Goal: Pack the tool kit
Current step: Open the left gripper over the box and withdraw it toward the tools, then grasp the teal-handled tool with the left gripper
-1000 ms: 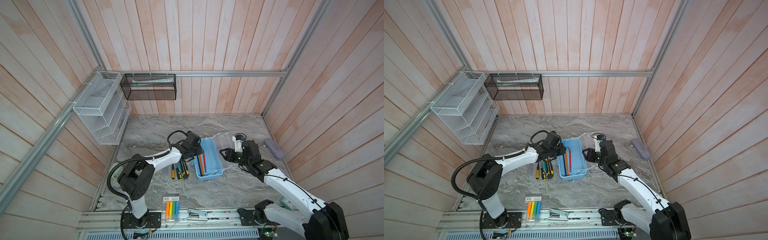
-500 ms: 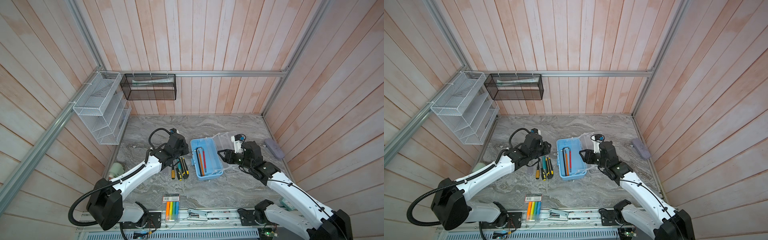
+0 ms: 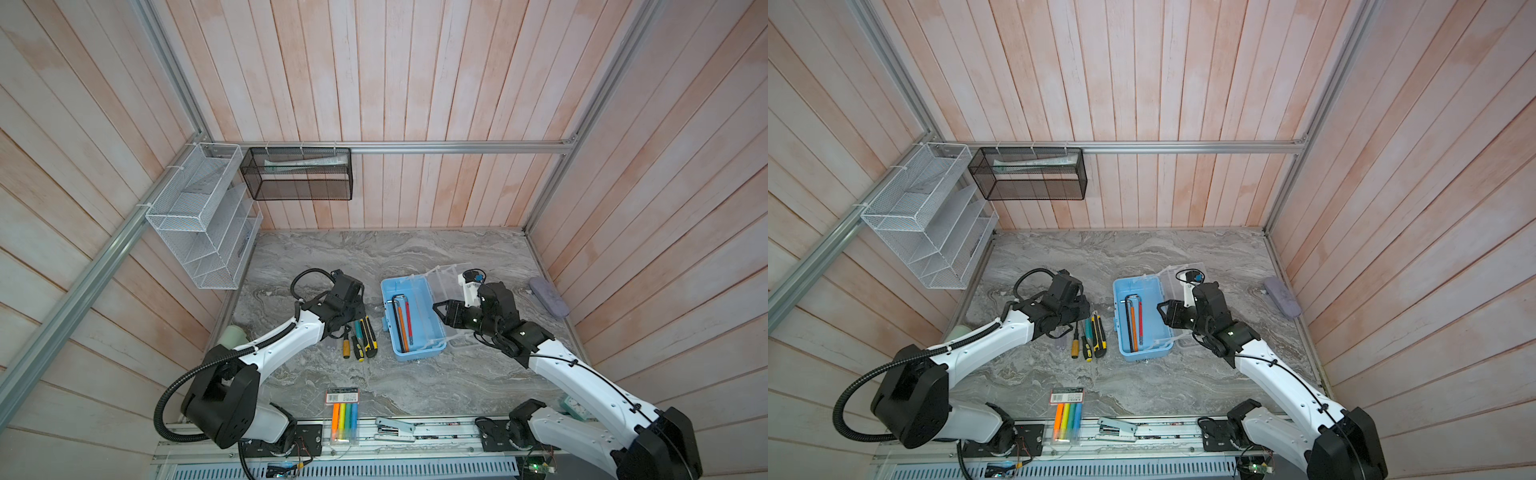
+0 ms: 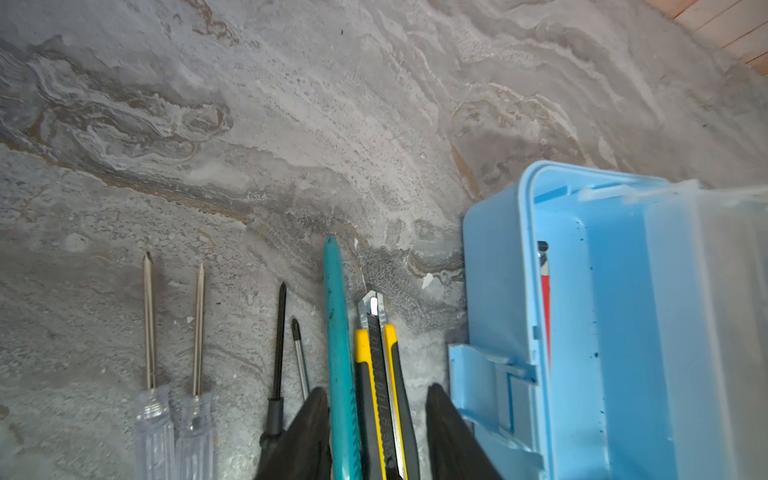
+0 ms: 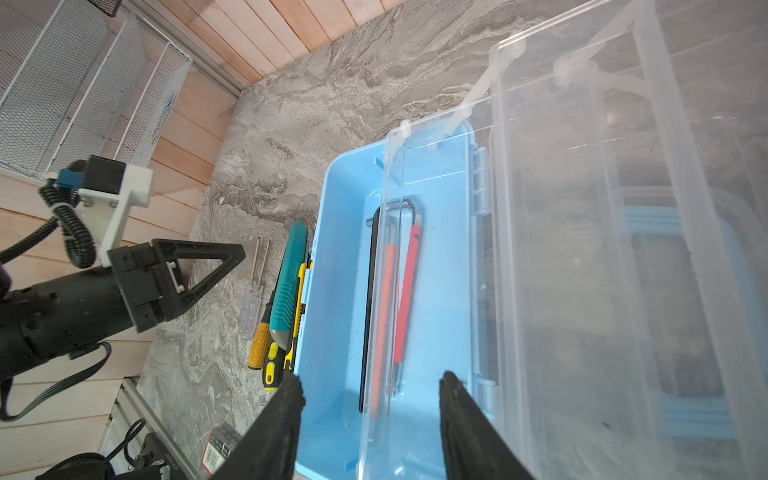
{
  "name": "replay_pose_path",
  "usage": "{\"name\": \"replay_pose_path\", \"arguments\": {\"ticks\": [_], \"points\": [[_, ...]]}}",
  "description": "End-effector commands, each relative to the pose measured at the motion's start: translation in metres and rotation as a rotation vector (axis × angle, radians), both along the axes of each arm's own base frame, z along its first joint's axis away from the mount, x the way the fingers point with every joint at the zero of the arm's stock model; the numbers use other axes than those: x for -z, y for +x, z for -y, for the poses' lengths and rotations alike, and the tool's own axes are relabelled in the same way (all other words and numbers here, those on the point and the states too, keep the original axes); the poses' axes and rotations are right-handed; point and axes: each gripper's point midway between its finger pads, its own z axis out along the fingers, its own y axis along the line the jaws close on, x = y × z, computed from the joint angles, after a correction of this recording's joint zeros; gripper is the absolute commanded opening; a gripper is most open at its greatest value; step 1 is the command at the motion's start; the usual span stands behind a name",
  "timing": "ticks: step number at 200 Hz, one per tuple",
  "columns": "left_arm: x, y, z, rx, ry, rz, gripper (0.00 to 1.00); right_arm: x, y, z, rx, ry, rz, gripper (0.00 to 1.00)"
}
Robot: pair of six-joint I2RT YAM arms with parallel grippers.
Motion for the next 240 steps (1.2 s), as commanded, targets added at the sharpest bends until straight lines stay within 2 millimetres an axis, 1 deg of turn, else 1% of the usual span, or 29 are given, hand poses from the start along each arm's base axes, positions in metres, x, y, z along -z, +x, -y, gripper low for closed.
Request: {"name": "replay_pose_path", "arguments": {"ticks": [1, 38, 81, 120, 161, 195, 211, 222, 240], "points": [[0.016, 0.002, -0.001, 0.002, 0.017, -0.019, 0.42, 0.001, 0.004, 0.000, 0.006, -0.015, 0.015, 0.53], [0.034, 0.002, -0.002, -0.003, 0.033, -0.044, 0.42, 0.006, 0.006, 0.000, 0.012, -0.023, 0.008, 0.53], [0.053, 0.001, 0.001, 0.006, 0.030, -0.080, 0.40, 0.009, 0.007, 0.000, 0.016, -0.029, 0.007, 0.53], [0.068, 0.000, 0.003, 0.009, 0.036, -0.110, 0.34, 0.013, 0.008, 0.002, 0.023, -0.038, 0.000, 0.52], [0.078, -0.001, 0.004, 0.013, 0.039, -0.133, 0.27, 0.020, 0.008, 0.003, 0.028, -0.051, -0.015, 0.52], [0.080, -0.003, 0.003, 0.008, 0.040, -0.137, 0.18, 0.021, 0.008, 0.004, 0.033, -0.056, -0.013, 0.52], [0.078, -0.003, 0.002, 0.005, 0.044, -0.134, 0.09, 0.020, 0.008, 0.004, 0.034, -0.056, -0.011, 0.52], [0.076, -0.002, 0.002, 0.005, 0.043, -0.131, 0.00, 0.020, 0.008, 0.004, 0.035, -0.056, -0.011, 0.52], [0.068, 0.000, 0.004, 0.005, 0.036, -0.122, 0.00, 0.020, 0.008, 0.005, 0.036, -0.055, -0.014, 0.52]]}}
